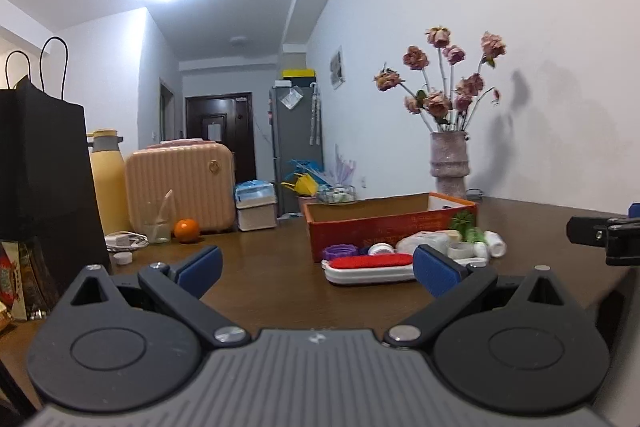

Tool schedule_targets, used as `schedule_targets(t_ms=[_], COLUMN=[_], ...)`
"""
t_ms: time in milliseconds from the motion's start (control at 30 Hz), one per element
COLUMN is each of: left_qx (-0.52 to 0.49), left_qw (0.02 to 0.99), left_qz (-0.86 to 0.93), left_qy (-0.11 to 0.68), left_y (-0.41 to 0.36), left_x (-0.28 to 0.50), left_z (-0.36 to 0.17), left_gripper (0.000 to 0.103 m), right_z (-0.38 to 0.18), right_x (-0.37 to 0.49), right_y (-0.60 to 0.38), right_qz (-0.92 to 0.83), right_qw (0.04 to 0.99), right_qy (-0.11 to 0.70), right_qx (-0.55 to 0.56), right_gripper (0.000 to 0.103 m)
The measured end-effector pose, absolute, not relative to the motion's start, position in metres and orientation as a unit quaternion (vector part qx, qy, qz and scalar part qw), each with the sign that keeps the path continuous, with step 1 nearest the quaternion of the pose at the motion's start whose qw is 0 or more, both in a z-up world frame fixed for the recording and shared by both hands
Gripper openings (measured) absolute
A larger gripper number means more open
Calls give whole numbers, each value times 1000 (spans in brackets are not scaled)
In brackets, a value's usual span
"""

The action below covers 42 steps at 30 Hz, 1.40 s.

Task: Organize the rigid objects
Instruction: 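Move the left tool to the red-and-white lint brush and close on it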

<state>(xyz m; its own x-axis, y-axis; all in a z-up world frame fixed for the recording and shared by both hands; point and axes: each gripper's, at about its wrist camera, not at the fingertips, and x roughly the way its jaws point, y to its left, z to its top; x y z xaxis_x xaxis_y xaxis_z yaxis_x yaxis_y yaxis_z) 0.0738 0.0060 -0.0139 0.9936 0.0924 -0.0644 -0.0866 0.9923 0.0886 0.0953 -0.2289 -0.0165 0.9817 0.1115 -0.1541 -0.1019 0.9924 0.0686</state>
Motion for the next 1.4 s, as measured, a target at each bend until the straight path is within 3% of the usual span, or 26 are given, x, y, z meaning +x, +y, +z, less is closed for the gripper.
schedule_targets(t_ms=[133, 300, 467, 633, 833, 900, 967, 1000, 1133, 1267, 1300, 1400], left_qx=[52, -5, 35, 10, -20, -24, -35, -42, -68, -103, -105, -114], left_qw=[997, 997, 991, 983, 967, 962, 955, 952, 942, 933, 932, 931], left_qz=[47, 14, 5, -10, -47, -52, -65, -71, -84, -116, -116, -110], left_qy=[39, 82, 127, 184, 250, 268, 288, 295, 317, 324, 325, 329], left_y=[9, 28, 32, 44, 55, 56, 58, 60, 63, 69, 69, 69], left_x=[107, 157, 211, 268, 330, 348, 363, 368, 380, 380, 379, 372], left_z=[-14, -9, -7, -8, -17, -23, -28, -30, -40, -45, -44, -43], left_gripper=[103, 103, 103, 103, 103, 103, 98, 95, 87, 69, 69, 66], right_z=[-19, -22, -22, -22, -32, -34, -37, -41, -57, -61, -61, -62], right_x=[130, 185, 248, 293, 336, 347, 357, 363, 379, 381, 381, 379], right_y=[-228, -236, -247, -255, -259, -263, -267, -267, -264, -262, -262, -262], right_qz=[70, 104, 184, 153, 138, 144, 149, 143, 141, 146, 145, 153], right_qw=[993, 983, 953, 959, 942, 937, 931, 928, 918, 920, 920, 917], right_qy=[92, 130, 222, 232, 301, 310, 319, 329, 356, 346, 346, 347], right_qx=[33, 71, 90, 63, 50, 72, 92, 97, 102, 109, 112, 127], right_gripper=[103, 103, 103, 103, 103, 93, 50, 44, 39, 36, 35, 22])
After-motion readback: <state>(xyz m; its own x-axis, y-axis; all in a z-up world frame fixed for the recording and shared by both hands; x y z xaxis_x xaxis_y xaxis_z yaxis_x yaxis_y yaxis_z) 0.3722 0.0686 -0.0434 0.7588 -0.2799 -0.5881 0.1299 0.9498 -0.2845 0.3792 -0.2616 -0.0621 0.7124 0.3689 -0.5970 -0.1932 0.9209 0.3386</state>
